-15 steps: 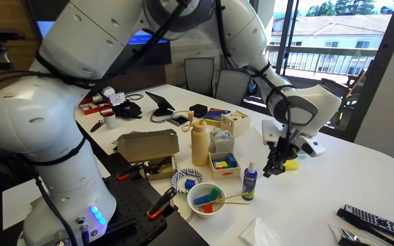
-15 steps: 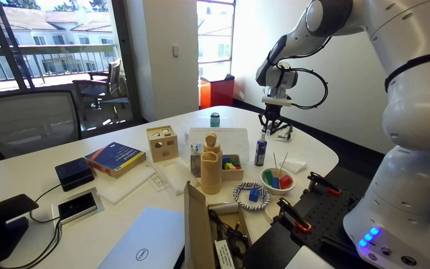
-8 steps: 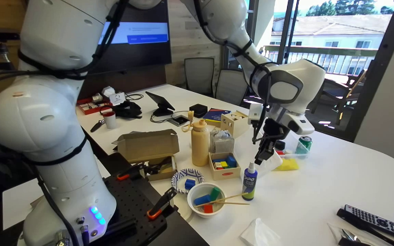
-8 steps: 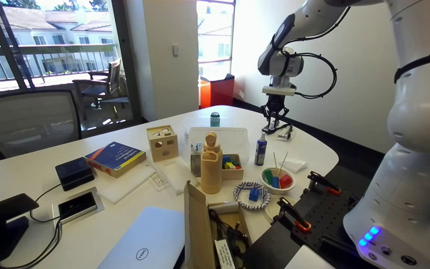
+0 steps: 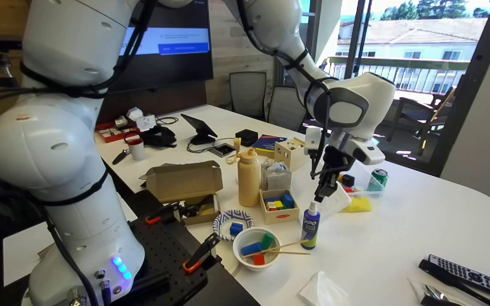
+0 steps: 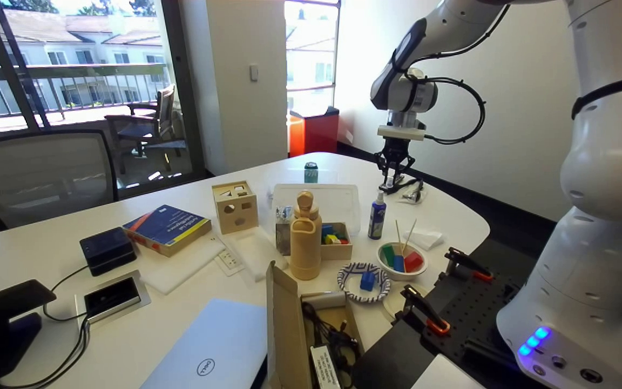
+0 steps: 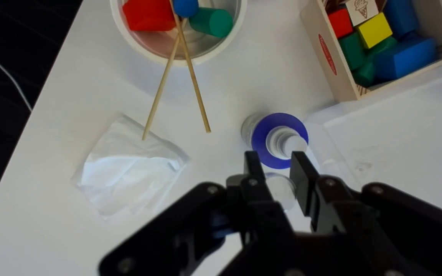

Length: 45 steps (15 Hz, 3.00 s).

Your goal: Put the clear cup on the blue bottle

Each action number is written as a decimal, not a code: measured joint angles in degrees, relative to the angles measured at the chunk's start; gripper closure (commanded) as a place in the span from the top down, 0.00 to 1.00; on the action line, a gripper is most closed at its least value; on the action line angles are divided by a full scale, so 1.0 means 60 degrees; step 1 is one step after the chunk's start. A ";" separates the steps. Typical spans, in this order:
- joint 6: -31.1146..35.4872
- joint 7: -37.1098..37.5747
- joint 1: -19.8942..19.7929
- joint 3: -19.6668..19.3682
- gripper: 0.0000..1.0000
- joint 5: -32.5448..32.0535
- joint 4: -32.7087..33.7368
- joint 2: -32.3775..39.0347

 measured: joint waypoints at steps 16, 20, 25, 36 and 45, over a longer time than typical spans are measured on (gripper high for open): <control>-0.0672 -0.1145 -0.0403 0.0513 0.06 0.0932 0.0034 -0.0005; -0.0824 -0.1141 -0.0404 0.0513 0.06 0.0932 0.0035 0.0006; -0.0825 -0.1141 -0.0404 0.0513 0.06 0.0932 0.0044 0.0095; -0.0782 -0.1163 -0.0404 0.0513 0.06 0.0930 0.0229 0.0305; -0.0777 -0.1474 -0.0431 0.0513 0.06 0.0928 0.0625 0.0729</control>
